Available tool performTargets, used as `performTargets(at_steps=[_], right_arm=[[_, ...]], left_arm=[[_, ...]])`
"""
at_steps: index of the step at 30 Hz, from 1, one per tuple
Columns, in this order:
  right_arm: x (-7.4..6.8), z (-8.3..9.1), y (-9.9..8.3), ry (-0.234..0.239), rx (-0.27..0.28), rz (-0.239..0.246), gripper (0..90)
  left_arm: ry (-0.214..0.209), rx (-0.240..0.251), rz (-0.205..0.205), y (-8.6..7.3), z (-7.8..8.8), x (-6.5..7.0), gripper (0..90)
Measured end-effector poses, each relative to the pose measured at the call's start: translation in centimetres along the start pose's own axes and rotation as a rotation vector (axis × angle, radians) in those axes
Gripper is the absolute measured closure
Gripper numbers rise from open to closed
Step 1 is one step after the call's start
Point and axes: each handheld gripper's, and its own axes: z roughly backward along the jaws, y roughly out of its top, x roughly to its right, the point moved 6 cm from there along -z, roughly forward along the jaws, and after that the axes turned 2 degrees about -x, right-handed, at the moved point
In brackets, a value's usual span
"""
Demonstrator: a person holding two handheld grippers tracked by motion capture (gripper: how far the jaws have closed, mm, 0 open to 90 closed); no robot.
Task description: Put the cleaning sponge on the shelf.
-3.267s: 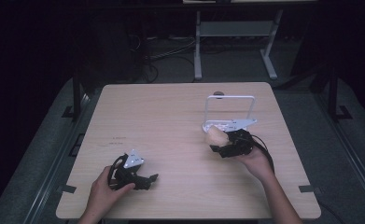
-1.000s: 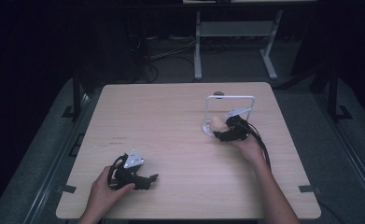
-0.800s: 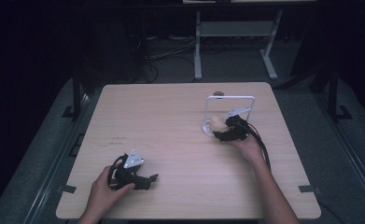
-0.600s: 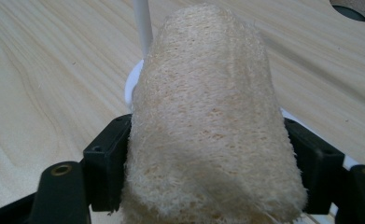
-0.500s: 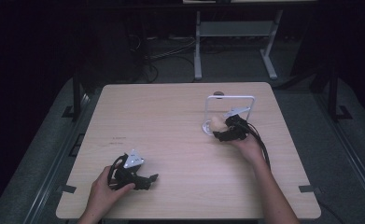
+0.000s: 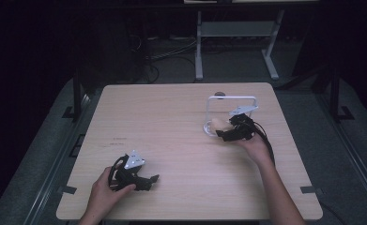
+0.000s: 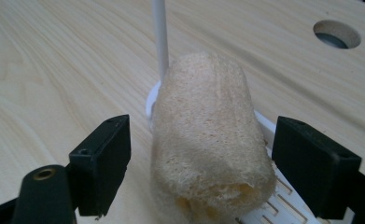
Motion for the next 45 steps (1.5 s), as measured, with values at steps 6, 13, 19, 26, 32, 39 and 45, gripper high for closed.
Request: performTargets(at_steps=[6, 13, 19, 26, 32, 39, 45], right_arm=[[-0.4, 1.4, 0.4, 0.007, 0.022, 0.009, 20.4], [-1.2, 3.1, 0.4, 0.020, 0.062, 0.017, 34.0], [-2.2, 4.2, 0.1, 0.042, 0.079, 0.038, 53.7], [-3.2, 4.3, -0.5, 0.072, 0.070, 0.052, 77.3], [-3.8, 3.7, -1.1, 0.094, 0.040, 0.051, 89.9], [-4.2, 2.2, -2.3, 0.104, -0.008, 0.049, 89.9], [-3.8, 1.1, -3.2, 0.101, -0.049, 0.038, 89.9]], left_arm=[[0.000, 0.000, -0.001, 0.0, 0.0, 0.0, 12.8], [0.000, -0.004, -0.002, 0.0, 0.0, 0.0, 12.8], [0.000, -0.004, -0.002, 0.0, 0.0, 0.0, 12.7], [0.000, -0.004, -0.002, 0.0, 0.0, 0.0, 12.7], [0.000, -0.004, -0.002, 0.0, 0.0, 0.0, 12.8], [0.000, -0.004, -0.002, 0.0, 0.0, 0.0, 12.7], [0.000, -0.004, -0.002, 0.0, 0.0, 0.0, 12.8]])
